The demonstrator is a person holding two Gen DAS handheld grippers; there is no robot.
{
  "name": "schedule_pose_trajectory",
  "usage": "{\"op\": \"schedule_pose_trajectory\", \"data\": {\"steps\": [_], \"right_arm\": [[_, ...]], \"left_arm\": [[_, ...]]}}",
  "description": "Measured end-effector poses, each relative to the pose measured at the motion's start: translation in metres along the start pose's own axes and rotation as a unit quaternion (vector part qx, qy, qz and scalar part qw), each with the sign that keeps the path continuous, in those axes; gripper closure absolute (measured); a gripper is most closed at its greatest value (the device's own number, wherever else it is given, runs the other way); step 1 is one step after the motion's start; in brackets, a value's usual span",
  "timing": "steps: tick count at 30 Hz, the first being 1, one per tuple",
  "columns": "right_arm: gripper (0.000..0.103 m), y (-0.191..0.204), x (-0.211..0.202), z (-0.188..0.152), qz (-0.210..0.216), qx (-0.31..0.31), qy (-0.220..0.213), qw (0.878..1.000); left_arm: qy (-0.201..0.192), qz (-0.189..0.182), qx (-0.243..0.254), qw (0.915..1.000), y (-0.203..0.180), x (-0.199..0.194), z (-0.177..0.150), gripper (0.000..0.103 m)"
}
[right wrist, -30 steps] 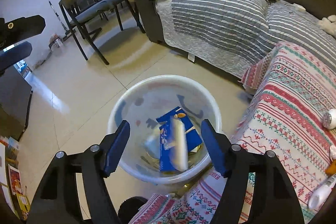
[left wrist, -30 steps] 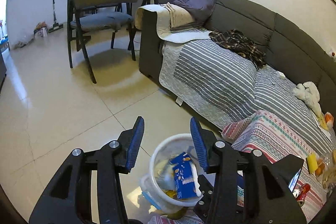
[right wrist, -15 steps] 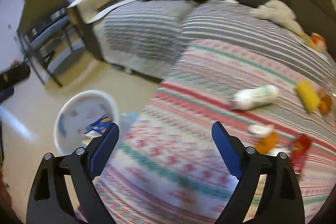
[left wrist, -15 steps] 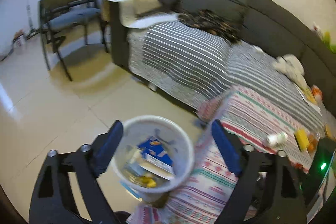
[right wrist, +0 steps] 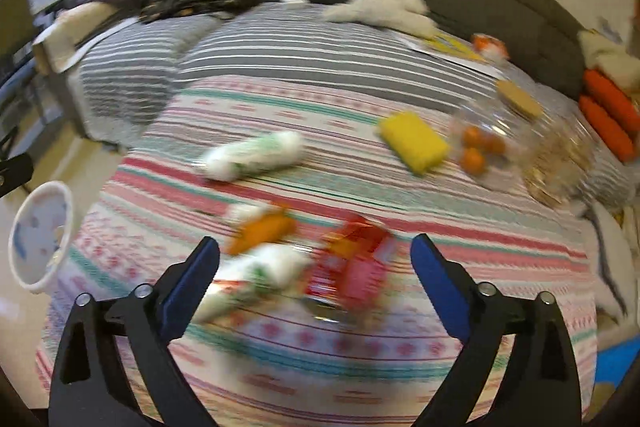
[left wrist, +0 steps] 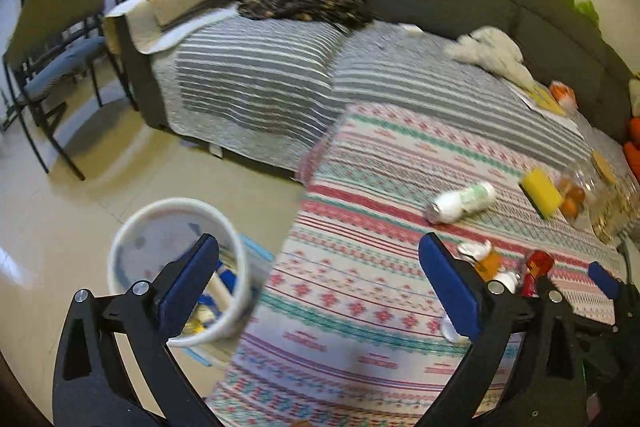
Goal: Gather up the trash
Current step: 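Move both grippers back over the remaining trash on the bedspread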
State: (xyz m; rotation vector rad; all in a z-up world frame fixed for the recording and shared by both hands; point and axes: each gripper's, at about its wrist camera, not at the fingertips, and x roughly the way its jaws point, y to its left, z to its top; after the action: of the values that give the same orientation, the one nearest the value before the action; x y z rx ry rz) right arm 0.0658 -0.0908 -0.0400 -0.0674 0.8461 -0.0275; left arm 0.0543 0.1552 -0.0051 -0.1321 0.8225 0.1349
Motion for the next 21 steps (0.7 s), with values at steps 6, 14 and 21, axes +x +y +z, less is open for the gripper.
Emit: {"op": "schedule_pose_trajectory", "data": {"steps": [6, 14, 21], "right_arm": [[0.008, -0.061, 0.006, -0.006, -0.007, 0.069, 0.022, 0.997], [0.008, -0.106, 0.008, -0.012, 0.004, 0.112, 0.049, 0.993], [0.008, -0.131, 0.005, -0.005, 0.01, 0.148, 0.044, 0.988]], "left_arm": [[0.053, -0.02, 0.024, 0.9981, -0.04, 0.028, -0.009, 0.007], [0.096, -0.045, 0.105, 0.9888, -0.101, 0.065, -0.014, 0.007], [0.126, -0.065, 0.177, 0.974, -0.152, 0.082, 0.001, 0.01]]}}
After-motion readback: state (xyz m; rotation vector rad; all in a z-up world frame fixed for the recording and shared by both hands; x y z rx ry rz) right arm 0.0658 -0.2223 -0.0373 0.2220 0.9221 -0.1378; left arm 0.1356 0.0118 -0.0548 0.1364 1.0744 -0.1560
